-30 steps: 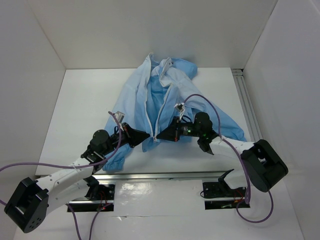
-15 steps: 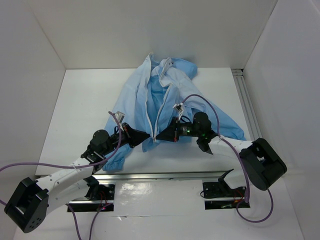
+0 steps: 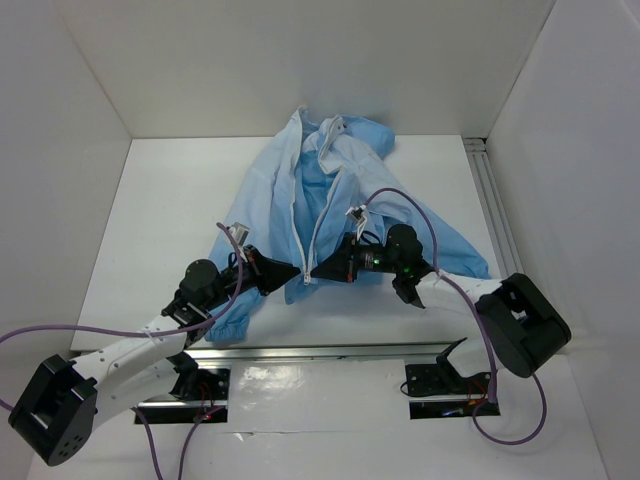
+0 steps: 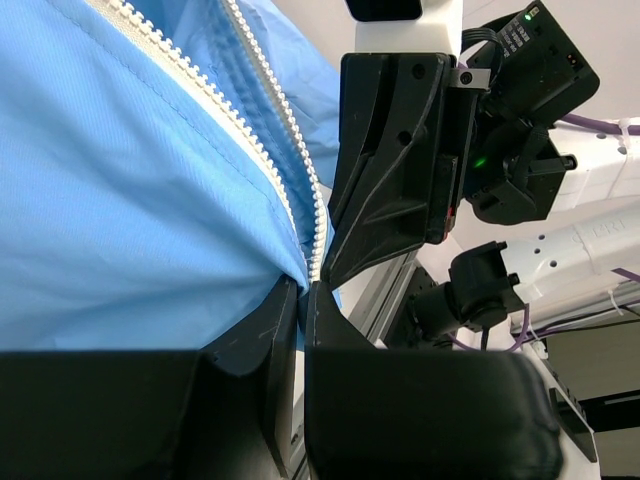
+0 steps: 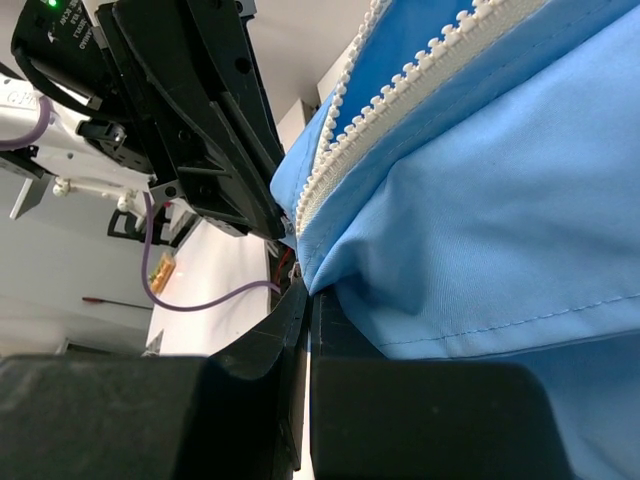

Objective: Zip up the jacket

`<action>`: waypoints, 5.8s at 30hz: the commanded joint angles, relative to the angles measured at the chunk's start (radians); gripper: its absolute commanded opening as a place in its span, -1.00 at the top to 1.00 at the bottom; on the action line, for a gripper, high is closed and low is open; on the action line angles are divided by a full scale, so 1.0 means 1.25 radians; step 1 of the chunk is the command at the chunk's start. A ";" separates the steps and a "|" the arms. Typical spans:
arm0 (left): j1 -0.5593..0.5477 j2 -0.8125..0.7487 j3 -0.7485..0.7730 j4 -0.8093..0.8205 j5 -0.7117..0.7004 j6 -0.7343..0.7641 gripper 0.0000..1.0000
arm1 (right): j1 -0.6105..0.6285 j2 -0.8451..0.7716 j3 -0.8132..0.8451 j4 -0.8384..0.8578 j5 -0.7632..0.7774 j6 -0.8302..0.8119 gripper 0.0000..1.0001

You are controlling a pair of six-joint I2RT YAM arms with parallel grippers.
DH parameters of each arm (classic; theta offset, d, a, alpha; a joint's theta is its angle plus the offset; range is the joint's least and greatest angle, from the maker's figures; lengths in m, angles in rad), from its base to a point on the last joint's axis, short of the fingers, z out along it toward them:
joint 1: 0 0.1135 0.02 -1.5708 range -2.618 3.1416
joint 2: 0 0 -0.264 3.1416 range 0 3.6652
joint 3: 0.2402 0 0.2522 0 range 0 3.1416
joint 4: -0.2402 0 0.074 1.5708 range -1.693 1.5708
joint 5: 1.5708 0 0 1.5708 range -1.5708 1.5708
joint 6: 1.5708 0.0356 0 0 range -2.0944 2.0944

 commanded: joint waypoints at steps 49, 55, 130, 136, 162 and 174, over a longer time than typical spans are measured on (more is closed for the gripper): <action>0.012 0.004 0.087 -0.049 0.062 -0.063 1.00 | 0.002 -0.132 -0.178 0.252 0.152 0.008 1.00; 0.012 0.023 0.066 0.016 0.091 -0.106 1.00 | 0.002 -0.054 -0.178 0.393 0.111 0.049 1.00; 0.012 0.050 0.059 0.043 0.116 -0.101 1.00 | -0.014 -0.025 -0.125 0.535 0.050 0.114 1.00; 0.012 0.050 0.059 0.043 0.116 -0.101 1.00 | -0.021 -0.018 -0.125 0.544 0.050 0.114 1.00; 0.012 0.057 0.051 0.058 0.123 -0.101 1.00 | -0.013 -0.038 -0.103 0.493 0.089 0.067 1.00; 0.012 0.064 0.051 0.051 0.131 -0.101 1.00 | 0.004 -0.038 -0.058 0.400 0.087 0.021 1.00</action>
